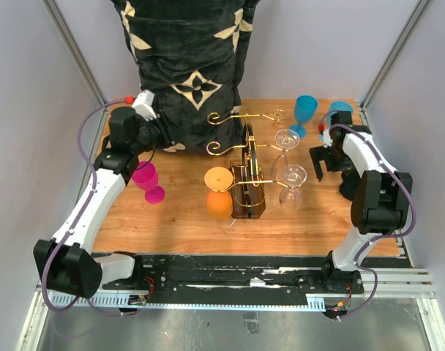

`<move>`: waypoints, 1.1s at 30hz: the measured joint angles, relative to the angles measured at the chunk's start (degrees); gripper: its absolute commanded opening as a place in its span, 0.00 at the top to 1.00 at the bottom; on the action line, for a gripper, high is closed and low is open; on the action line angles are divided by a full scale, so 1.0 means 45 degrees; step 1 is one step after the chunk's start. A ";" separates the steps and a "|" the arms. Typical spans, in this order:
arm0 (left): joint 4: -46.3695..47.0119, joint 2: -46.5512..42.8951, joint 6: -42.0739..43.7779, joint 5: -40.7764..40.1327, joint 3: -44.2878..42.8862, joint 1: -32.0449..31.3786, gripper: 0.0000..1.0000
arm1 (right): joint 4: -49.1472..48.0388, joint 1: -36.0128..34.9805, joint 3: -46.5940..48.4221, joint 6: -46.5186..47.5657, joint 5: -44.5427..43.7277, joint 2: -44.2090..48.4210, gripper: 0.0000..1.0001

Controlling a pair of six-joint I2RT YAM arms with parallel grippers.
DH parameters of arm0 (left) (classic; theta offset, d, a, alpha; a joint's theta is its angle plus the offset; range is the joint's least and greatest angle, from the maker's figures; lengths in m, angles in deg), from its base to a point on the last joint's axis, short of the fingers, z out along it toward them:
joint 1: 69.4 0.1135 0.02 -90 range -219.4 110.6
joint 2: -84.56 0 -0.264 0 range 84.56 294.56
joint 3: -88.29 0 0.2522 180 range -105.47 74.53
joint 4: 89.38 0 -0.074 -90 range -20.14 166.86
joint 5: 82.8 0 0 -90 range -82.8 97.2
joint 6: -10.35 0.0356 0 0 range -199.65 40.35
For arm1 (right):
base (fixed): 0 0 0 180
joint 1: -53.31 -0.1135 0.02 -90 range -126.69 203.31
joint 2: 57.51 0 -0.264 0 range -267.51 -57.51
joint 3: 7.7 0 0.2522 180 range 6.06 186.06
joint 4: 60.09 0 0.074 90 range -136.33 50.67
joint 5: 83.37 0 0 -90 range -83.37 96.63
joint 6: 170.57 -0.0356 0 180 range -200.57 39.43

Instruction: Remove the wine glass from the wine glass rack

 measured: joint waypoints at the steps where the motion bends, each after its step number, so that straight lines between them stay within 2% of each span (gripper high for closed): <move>1: -0.0325 0.0291 0.0049 0.0063 -0.0267 -0.0306 0.65 | 0.0068 0.0296 0.0010 -0.0277 -0.0228 0.0000 0.02; 4: -0.0971 0.0806 0.0155 0.0214 -0.0670 -0.1064 0.65 | -0.0291 0.1185 -0.0253 -0.1297 -0.0801 0.0510 0.02; 8: -0.1583 0.0903 0.0141 0.0495 -0.0738 -0.1826 0.65 | -0.1613 0.1758 -0.1851 -0.3002 -0.1001 0.3405 0.01; 13: -0.2268 0.0427 0.0228 0.0801 -0.0738 -0.1953 0.63 | -0.2259 0.1535 -0.1341 -0.4187 -0.1433 0.5843 0.02; 16: -0.2875 -0.0005 0.0447 0.1049 -0.0738 -0.1953 0.63 | -0.3512 0.1248 -0.1977 -0.4629 -0.1292 0.7271 0.02; 19: -0.3293 -0.0442 0.0534 0.1443 -0.0724 -0.1962 0.63 | -0.3886 0.1229 -0.2385 -0.5115 -0.0913 0.8247 0.01; 24: -0.3531 -0.1035 0.0539 0.2171 -0.0520 -0.2123 0.63 | -0.4221 0.1229 -0.2531 -0.5406 -0.0306 0.8986 0.01; 33: -0.3803 -0.1010 0.0529 0.2385 -0.0151 -0.3191 0.65 | -0.3682 0.1073 -0.1812 -0.5367 0.1297 0.8218 0.03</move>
